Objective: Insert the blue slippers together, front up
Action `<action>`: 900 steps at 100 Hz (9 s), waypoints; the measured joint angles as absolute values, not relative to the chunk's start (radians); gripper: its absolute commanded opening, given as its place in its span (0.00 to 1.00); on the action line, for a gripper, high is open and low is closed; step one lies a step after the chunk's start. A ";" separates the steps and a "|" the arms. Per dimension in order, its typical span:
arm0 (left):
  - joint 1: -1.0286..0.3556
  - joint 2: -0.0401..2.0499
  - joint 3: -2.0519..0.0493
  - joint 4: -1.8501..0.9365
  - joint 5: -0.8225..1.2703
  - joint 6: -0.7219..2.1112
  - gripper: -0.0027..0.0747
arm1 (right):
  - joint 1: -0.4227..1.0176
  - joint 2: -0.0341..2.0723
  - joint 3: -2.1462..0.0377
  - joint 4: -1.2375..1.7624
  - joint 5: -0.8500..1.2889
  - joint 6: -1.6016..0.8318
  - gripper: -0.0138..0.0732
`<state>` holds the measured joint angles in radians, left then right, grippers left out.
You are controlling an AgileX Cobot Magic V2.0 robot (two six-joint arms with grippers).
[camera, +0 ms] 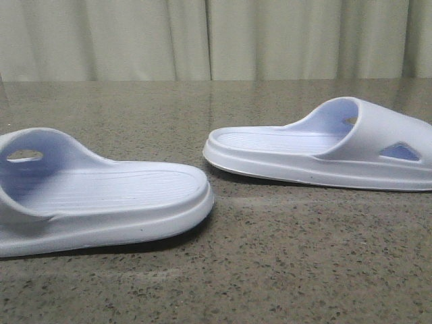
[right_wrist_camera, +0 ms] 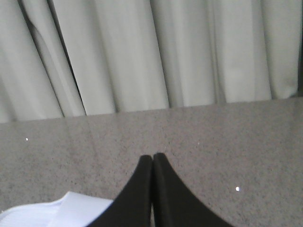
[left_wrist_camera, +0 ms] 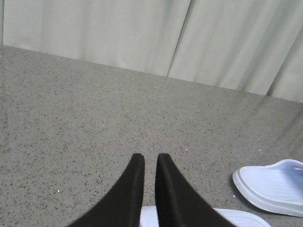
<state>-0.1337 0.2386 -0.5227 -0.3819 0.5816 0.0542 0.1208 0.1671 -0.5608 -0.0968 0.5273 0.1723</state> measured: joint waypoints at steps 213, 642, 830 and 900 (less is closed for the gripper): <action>-0.134 0.243 -0.107 -0.676 0.381 -0.367 0.74 | 0.121 0.179 -0.561 -0.046 0.557 0.178 0.60; -0.134 0.422 -0.111 -1.562 0.427 0.098 0.06 | 0.121 0.179 -0.556 -0.067 0.549 0.182 0.60; -0.134 0.384 -0.111 -1.772 0.438 0.289 0.06 | 0.125 0.989 -0.446 0.252 0.235 0.671 0.60; -0.134 0.384 -0.111 -1.772 0.438 0.289 0.06 | 0.237 1.107 -0.454 0.352 0.118 0.671 0.07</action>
